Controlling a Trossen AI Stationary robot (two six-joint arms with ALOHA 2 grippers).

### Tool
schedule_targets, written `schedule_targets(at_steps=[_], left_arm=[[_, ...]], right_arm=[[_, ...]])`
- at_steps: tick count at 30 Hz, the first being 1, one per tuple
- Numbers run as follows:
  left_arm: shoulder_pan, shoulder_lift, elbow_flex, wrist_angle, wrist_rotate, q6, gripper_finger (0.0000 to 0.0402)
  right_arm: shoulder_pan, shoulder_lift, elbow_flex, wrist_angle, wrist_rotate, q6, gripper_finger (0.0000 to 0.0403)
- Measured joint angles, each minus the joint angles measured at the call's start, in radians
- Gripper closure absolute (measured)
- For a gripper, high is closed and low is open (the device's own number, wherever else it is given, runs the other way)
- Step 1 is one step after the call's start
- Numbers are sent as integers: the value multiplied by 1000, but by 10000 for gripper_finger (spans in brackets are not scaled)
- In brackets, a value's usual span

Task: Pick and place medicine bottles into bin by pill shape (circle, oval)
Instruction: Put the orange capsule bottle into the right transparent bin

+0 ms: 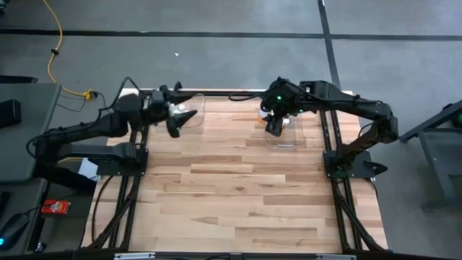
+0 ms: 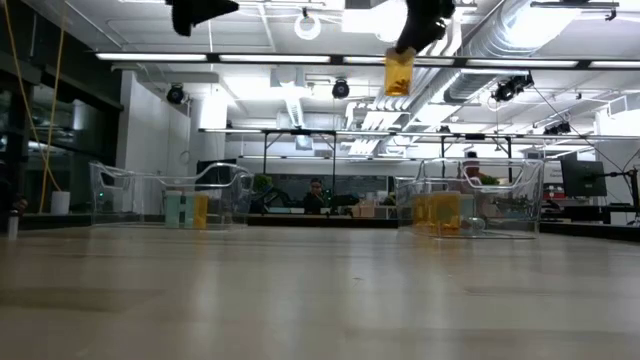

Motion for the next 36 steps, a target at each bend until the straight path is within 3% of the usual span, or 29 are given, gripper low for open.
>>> schedule_targets(at_steps=[3, 7, 11, 16, 21, 29, 36], left_arm=[[-12, -64, -100, 81, -6, -87, 92], [-47, -135, -159, 74, -70, -142, 92], [-74, -165, -161, 79, -120, -88, 92], [-77, -170, -160, 80, -132, -6, 92], [-77, -155, -161, 78, -132, -17, 92], [-77, -142, -160, 79, -132, -61, 92], [-77, -142, -160, 79, -132, -61, 92]], right_arm=[[-12, -52, -79, 15, 0, 27, 225], [-12, -209, -332, 94, 45, 118, 225], [-12, -366, -549, 118, 68, 231, 224], [-12, -450, -689, 209, 70, 347, 224], [-12, -409, -770, 354, 88, 379, 224], [-63, -229, -795, 379, 212, 555, 224], [-91, -130, -795, 393, 184, 661, 223]])
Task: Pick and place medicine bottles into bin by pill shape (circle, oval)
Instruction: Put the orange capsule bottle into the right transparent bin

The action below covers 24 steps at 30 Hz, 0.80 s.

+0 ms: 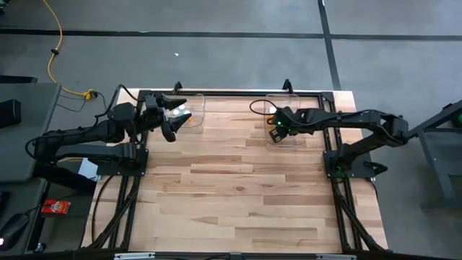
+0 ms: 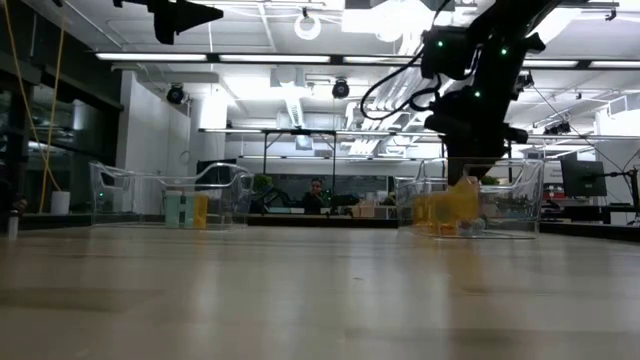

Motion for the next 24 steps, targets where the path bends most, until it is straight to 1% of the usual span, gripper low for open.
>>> schedule_targets(at_steps=[4, 10, 13, 18, 24], left_arm=[[0, 0, 0, 0, 0, 0, 92], [0, 0, 0, 0, 0, 13, 92], [0, 0, 0, 0, -1, 29, 92], [0, 0, 0, 0, -1, 28, 92], [0, 0, 0, 0, -1, 27, 92]], right_arm=[[0, 16, 0, 21, -3, 20, 223], [-7, 31, 0, 20, 5, 96, 223], [-7, 32, 0, 21, 5, 100, 221], [-7, 32, 0, 18, -10, 109, 202], [-7, 32, 0, 18, -10, 114, 167]])
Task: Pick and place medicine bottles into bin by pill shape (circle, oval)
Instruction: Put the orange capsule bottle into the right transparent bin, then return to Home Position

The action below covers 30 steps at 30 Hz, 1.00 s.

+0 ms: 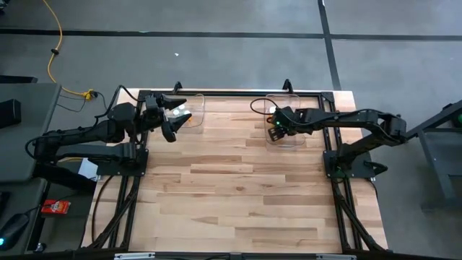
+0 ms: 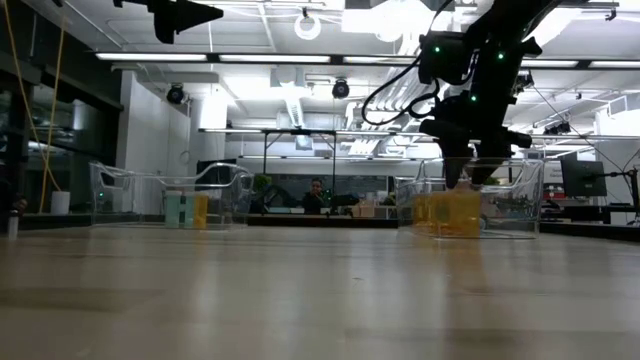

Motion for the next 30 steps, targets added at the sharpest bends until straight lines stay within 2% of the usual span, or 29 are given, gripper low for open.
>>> schedule_targets(at_steps=[8, 11, 15, 18, 24, 28, 30], left_arm=[[0, 0, 0, 0, 0, 0, 92], [0, 0, 0, 0, 0, 0, 92], [0, 0, 0, 1, 0, -1, 92], [0, 0, 0, 2, 8, -28, 92], [0, 0, 0, 2, 76, -69, 92], [0, 0, 0, 3, 143, -80, 92], [-1, 0, 0, 3, 162, -80, 92]], right_arm=[[0, 0, 0, 2, 0, 0, 148], [0, -17, 14, -6, 1, -49, 148], [0, -97, 76, -16, 40, -146, 148], [12, -191, 114, 3, 26, -219, 148], [87, -380, 92, 302, -145, -322, 148], [158, -437, 75, 546, -245, -369, 148], [199, -446, 75, 636, -254, -401, 148]])
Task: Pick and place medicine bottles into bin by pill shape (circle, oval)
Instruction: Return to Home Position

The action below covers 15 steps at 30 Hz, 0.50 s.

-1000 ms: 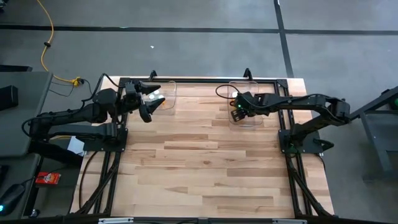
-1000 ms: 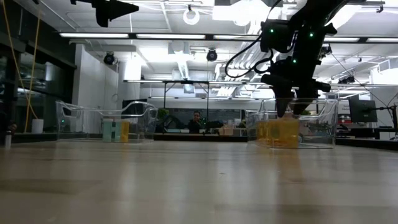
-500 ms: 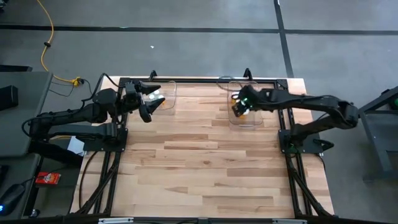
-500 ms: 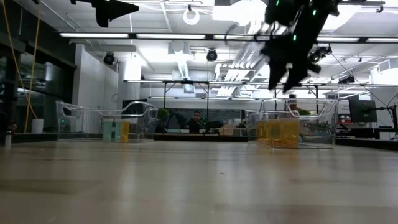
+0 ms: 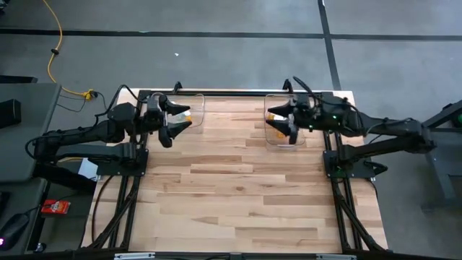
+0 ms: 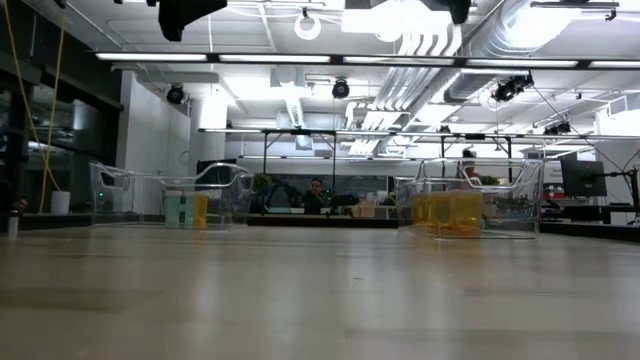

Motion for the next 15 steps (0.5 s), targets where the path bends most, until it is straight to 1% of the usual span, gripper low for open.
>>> schedule_targets(at_steps=[3, 9, 11, 15], left_arm=[[0, 0, 0, 0, 6, 11, 92], [0, 0, 0, 0, 5, 53, 92], [0, 0, 0, 0, 5, 53, 92], [0, 0, 0, 0, 5, 54, 92]], right_arm=[[51, -2, 0, 61, 0, -64, 148], [113, -2, -2, 50, 2, -247, 148], [124, -2, -2, 50, 3, -270, 148], [131, -2, -2, 50, 10, -267, 148]])
